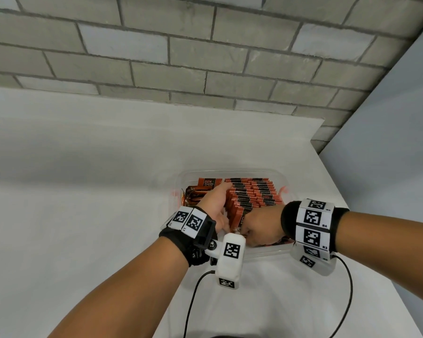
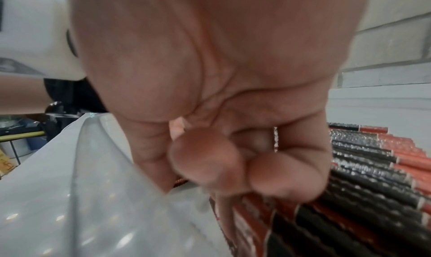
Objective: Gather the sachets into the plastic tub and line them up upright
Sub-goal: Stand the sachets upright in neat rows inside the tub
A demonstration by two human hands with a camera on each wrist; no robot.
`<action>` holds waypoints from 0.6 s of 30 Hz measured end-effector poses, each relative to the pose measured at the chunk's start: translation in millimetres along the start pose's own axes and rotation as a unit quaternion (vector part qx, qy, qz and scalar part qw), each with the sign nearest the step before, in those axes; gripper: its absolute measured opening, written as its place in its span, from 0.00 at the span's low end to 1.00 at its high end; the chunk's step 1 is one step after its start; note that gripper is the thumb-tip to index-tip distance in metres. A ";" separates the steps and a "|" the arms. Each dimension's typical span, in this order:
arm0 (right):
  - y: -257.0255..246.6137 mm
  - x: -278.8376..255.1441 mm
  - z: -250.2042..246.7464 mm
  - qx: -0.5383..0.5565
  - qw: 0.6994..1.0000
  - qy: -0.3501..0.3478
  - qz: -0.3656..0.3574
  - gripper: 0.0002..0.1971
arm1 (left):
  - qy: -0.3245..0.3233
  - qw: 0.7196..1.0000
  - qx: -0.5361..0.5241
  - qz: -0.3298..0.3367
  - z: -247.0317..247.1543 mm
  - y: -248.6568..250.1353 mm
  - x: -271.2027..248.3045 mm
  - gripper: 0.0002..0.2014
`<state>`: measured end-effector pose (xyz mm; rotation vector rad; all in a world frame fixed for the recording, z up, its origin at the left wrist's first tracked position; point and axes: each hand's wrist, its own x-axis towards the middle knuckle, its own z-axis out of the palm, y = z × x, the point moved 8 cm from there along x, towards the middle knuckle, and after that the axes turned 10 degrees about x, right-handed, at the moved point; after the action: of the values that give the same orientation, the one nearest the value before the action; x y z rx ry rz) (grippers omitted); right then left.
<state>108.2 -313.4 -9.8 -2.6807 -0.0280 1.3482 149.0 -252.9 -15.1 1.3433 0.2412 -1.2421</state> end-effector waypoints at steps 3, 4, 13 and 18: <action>-2.5 -1.7 0.0 -0.042 0.999 0.010 0.004 0.18 | -0.015 1.000 -0.023 -0.014 1.4 -2.2 5.4 0.13; -2.9 -2.6 -0.5 -0.051 0.999 0.012 0.009 0.19 | -0.010 0.999 -0.026 -0.015 0.4 -3.0 7.8 0.13; 1.9 -3.0 -6.3 -0.070 0.996 0.035 0.044 0.18 | -0.008 1.000 -0.014 -0.020 2.6 -4.5 13.2 0.24; 0.2 -1.7 -7.7 -0.062 0.996 0.041 0.041 0.13 | -0.008 1.000 -0.021 -0.015 1.7 -4.0 14.4 0.27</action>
<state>113.4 -314.7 -3.9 -2.8680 0.0074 1.2974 150.8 -260.9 -27.8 1.2986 0.2749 -1.2650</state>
